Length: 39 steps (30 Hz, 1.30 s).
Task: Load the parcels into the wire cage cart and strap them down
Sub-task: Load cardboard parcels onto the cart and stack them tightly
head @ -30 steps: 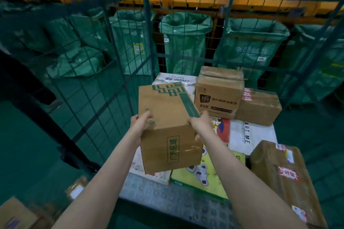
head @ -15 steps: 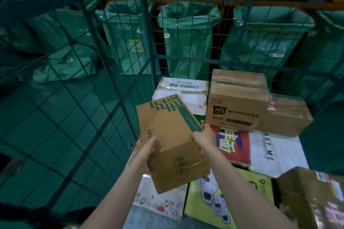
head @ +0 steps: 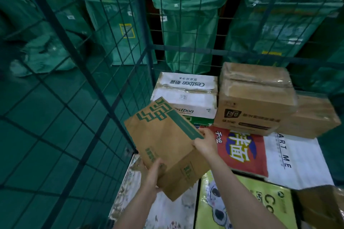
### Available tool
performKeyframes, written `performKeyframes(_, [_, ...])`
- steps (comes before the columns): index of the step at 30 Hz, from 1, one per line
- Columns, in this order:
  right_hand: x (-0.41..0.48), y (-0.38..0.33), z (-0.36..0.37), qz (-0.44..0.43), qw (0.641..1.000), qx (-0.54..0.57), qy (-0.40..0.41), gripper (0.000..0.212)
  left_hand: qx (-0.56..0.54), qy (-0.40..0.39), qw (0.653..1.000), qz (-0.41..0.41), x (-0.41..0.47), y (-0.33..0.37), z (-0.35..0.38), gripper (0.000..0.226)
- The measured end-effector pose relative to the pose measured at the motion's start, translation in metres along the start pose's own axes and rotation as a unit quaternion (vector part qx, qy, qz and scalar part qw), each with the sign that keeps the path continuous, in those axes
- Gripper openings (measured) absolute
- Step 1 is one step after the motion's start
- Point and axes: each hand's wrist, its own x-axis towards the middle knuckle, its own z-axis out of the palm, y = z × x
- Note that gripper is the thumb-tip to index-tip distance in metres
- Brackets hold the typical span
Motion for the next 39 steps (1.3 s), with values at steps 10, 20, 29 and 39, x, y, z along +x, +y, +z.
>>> performKeyframes(10, [0.112, 0.026, 0.023, -0.090, 0.993, 0.023, -0.078, 0.091, 0.025, -0.090, 0.995, -0.027, 0.083, 0.019, 0.057, 0.045])
performKeyframes(20, [0.119, 0.097, 0.069, -0.015, 0.982, -0.187, -0.031, 0.096, 0.008, -0.059, 0.995, -0.086, 0.138, 0.015, 0.077, 0.051])
performKeyframes(29, [0.114, 0.102, 0.065, 0.168, 0.984, -0.031, -0.051, 0.070, 0.067, -0.077, 0.994, -0.047, 0.149, 0.037, 0.081, 0.039])
performKeyframes(39, [0.104, 0.076, 0.038, 0.113, 0.985, -0.096, -0.088, 0.081, 0.183, -0.091, 0.979, -0.023, 0.125, 0.044, 0.066, 0.057])
